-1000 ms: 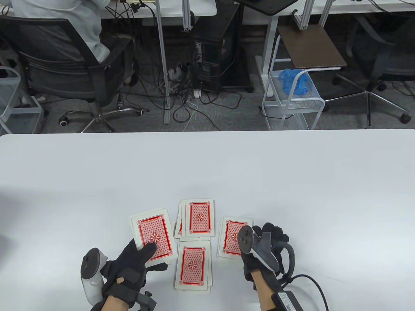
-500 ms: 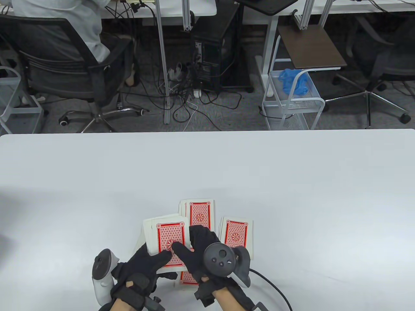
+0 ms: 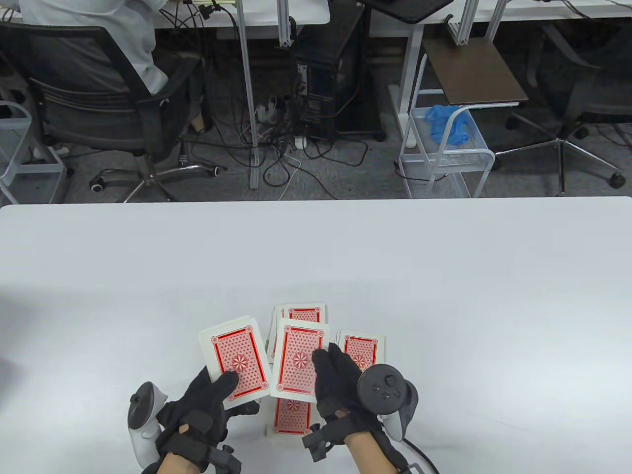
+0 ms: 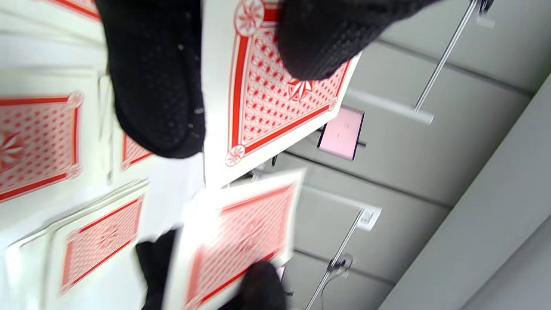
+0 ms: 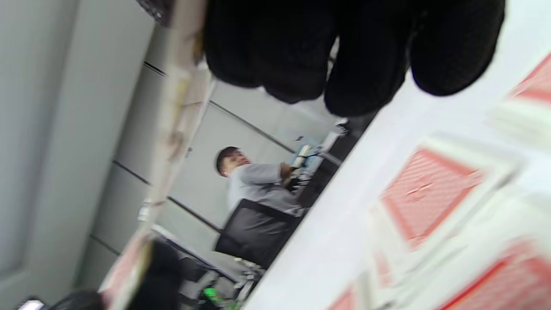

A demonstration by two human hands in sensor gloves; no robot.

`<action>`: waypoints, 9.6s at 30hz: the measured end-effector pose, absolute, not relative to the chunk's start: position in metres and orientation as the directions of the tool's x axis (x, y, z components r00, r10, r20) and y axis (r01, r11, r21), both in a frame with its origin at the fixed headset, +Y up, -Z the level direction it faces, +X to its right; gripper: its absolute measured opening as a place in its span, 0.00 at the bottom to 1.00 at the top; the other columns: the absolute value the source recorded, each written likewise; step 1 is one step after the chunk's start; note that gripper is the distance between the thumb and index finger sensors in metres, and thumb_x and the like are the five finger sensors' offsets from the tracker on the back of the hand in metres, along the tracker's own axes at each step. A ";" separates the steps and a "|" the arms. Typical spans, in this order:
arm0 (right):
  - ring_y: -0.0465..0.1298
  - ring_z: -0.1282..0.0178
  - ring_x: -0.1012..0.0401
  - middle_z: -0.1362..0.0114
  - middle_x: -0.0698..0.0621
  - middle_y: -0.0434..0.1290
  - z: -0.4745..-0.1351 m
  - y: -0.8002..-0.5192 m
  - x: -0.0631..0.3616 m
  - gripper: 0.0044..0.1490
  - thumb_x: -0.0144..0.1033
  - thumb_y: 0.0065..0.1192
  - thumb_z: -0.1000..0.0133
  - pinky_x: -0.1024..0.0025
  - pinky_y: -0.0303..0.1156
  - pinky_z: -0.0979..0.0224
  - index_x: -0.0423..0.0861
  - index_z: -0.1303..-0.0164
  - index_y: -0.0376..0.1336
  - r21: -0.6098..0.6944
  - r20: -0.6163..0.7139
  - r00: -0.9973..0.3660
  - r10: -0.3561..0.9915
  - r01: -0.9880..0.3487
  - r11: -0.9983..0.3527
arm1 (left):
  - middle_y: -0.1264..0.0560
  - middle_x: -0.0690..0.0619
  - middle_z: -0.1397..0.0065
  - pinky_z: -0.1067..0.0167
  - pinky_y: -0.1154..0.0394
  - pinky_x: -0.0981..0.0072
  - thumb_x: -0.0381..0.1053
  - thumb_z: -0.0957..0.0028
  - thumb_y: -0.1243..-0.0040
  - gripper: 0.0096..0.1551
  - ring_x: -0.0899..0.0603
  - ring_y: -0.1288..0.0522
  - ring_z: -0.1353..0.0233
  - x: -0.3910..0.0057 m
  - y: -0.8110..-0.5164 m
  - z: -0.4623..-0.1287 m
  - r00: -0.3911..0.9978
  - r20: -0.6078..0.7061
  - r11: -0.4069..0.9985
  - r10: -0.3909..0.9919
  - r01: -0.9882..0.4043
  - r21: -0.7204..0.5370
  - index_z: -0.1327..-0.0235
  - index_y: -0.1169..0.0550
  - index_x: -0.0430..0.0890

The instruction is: Four-player card dealing with fan arrangement

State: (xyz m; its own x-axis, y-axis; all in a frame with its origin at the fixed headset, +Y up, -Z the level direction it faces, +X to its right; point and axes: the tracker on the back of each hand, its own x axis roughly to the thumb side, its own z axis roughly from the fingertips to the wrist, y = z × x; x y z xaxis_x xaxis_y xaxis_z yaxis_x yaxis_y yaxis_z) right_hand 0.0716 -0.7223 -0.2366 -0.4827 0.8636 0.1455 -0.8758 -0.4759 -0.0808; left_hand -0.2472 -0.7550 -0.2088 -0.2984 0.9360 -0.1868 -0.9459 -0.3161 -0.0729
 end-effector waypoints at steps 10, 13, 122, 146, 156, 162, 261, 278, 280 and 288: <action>0.55 0.25 0.25 0.25 0.27 0.61 -0.245 -0.746 0.053 0.25 0.41 0.67 0.37 0.18 0.52 0.32 0.33 0.46 0.76 0.356 -0.014 -0.726 0.688 -0.646 -0.675 | 0.16 0.50 0.29 0.52 0.08 0.58 0.50 0.41 0.38 0.28 0.38 0.10 0.40 -0.261 -0.749 -0.210 -0.341 -0.146 -0.350 0.929 -0.936 -0.042 0.27 0.26 0.47; 0.54 0.25 0.25 0.25 0.26 0.60 -0.241 -0.753 0.032 0.26 0.41 0.67 0.37 0.18 0.51 0.31 0.33 0.43 0.75 0.356 0.050 -0.846 0.531 -0.481 -0.801 | 0.16 0.50 0.30 0.53 0.08 0.58 0.50 0.41 0.38 0.28 0.38 0.10 0.40 -0.262 -0.749 -0.210 -0.335 -0.143 -0.345 0.931 -0.937 -0.049 0.27 0.26 0.47; 0.61 0.26 0.29 0.27 0.32 0.66 -0.343 -0.765 0.005 0.30 0.56 0.64 0.39 0.23 0.58 0.31 0.41 0.49 0.74 0.152 -0.047 -0.994 -0.098 0.090 -0.984 | 0.13 0.45 0.35 0.55 0.08 0.55 0.48 0.43 0.36 0.27 0.36 0.08 0.44 -0.284 -0.712 -0.209 0.033 -0.024 0.033 0.999 -0.999 -0.002 0.31 0.22 0.43; 0.83 0.56 0.55 0.51 0.52 0.78 -0.219 -0.686 0.002 0.26 0.48 0.65 0.40 0.49 0.82 0.52 0.42 0.41 0.68 -0.069 0.386 -0.649 0.656 -0.729 -0.681 | 0.16 0.48 0.30 0.50 0.08 0.57 0.51 0.41 0.37 0.28 0.37 0.10 0.39 -0.224 -0.740 -0.207 -0.250 -0.168 -0.289 0.954 -0.916 -0.278 0.28 0.25 0.46; 0.76 0.40 0.35 0.44 0.39 0.80 -0.253 -0.712 0.063 0.29 0.43 0.42 0.30 0.30 0.70 0.40 0.37 0.44 0.72 0.156 0.111 -0.184 0.977 -0.967 -0.200 | 0.15 0.47 0.32 0.52 0.08 0.57 0.49 0.41 0.38 0.27 0.38 0.09 0.40 -0.238 -0.742 -0.209 -0.154 -0.170 -0.182 0.973 -0.969 -0.164 0.29 0.24 0.44; 0.62 0.27 0.28 0.27 0.30 0.65 -0.267 -0.719 0.124 0.24 0.43 0.60 0.34 0.24 0.60 0.33 0.36 0.46 0.73 0.058 -0.021 -0.634 0.773 -0.772 -0.632 | 0.15 0.47 0.32 0.52 0.08 0.57 0.49 0.41 0.38 0.27 0.37 0.09 0.41 -0.241 -0.739 -0.210 -0.172 -0.154 -0.195 0.973 -0.968 -0.156 0.29 0.24 0.44; 0.62 0.29 0.29 0.30 0.31 0.65 -0.274 -0.732 -0.057 0.24 0.44 0.58 0.34 0.24 0.60 0.33 0.37 0.52 0.75 0.178 0.016 -0.696 0.718 -0.705 -0.687 | 0.12 0.46 0.37 0.55 0.10 0.53 0.53 0.42 0.36 0.26 0.35 0.09 0.45 -0.326 -0.705 -0.197 -0.150 -0.016 -0.143 0.989 -0.967 0.211 0.33 0.21 0.44; 0.70 0.33 0.32 0.31 0.33 0.69 -0.290 -0.744 -0.116 0.28 0.51 0.64 0.37 0.27 0.65 0.35 0.38 0.47 0.72 0.148 0.067 -0.987 0.146 -0.135 -0.980 | 0.11 0.44 0.39 0.57 0.10 0.51 0.52 0.43 0.35 0.26 0.34 0.09 0.47 -0.324 -0.707 -0.200 -0.017 -0.037 -0.008 0.999 -0.977 0.215 0.34 0.20 0.42; 0.74 0.36 0.33 0.30 0.32 0.72 -0.289 -0.728 -0.100 0.31 0.49 0.59 0.35 0.30 0.69 0.37 0.36 0.38 0.71 0.146 0.088 -0.954 0.287 -0.272 -0.951 | 0.12 0.43 0.38 0.57 0.11 0.51 0.52 0.42 0.35 0.27 0.33 0.09 0.47 -0.320 -0.709 -0.201 -0.005 -0.056 0.006 0.998 -0.981 0.195 0.34 0.20 0.42; 0.79 0.39 0.29 0.27 0.24 0.73 -0.266 -0.705 -0.001 0.41 0.49 0.45 0.32 0.34 0.78 0.46 0.28 0.28 0.68 0.247 0.035 -0.863 0.504 -0.481 -0.841 | 0.15 0.40 0.32 0.52 0.12 0.47 0.57 0.40 0.38 0.32 0.30 0.12 0.41 -0.270 -0.719 -0.211 0.274 -0.160 0.258 0.948 -0.959 -0.114 0.29 0.23 0.42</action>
